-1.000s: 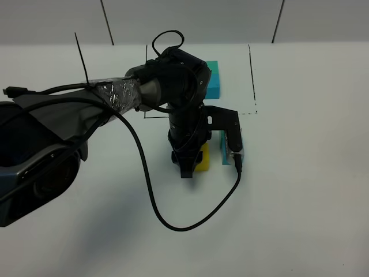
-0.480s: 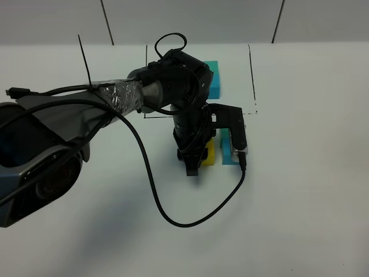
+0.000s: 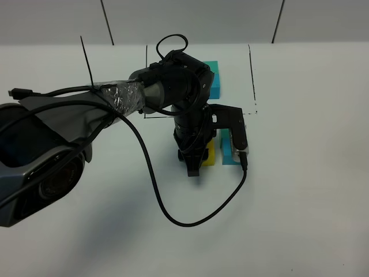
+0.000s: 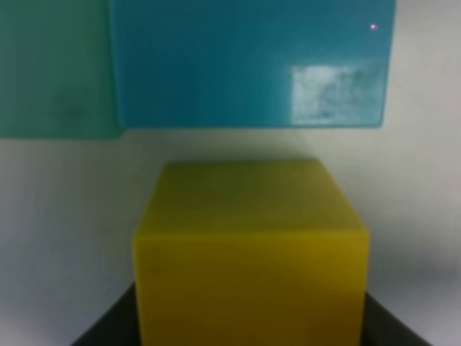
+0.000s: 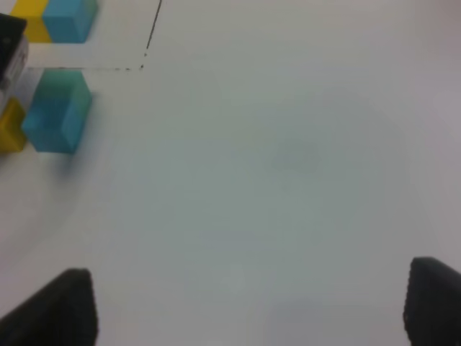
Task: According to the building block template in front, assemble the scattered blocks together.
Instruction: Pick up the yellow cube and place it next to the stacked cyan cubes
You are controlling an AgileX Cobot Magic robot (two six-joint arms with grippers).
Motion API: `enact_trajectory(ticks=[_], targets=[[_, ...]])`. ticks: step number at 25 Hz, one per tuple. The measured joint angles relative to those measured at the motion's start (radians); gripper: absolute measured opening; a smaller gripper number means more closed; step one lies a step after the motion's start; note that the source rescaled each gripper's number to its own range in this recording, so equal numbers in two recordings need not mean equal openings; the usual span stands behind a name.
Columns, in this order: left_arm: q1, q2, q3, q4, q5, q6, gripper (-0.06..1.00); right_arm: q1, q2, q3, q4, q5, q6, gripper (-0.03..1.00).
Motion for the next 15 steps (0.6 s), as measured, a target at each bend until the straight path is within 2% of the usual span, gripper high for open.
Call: enact_trajectory(ticks=[15], targets=[[-0.019, 0.002, 0.0, 0.008, -0.037, -0.003, 0.01, 0.0, 0.0, 0.0, 0.001, 0.0, 0.0, 0.73]])
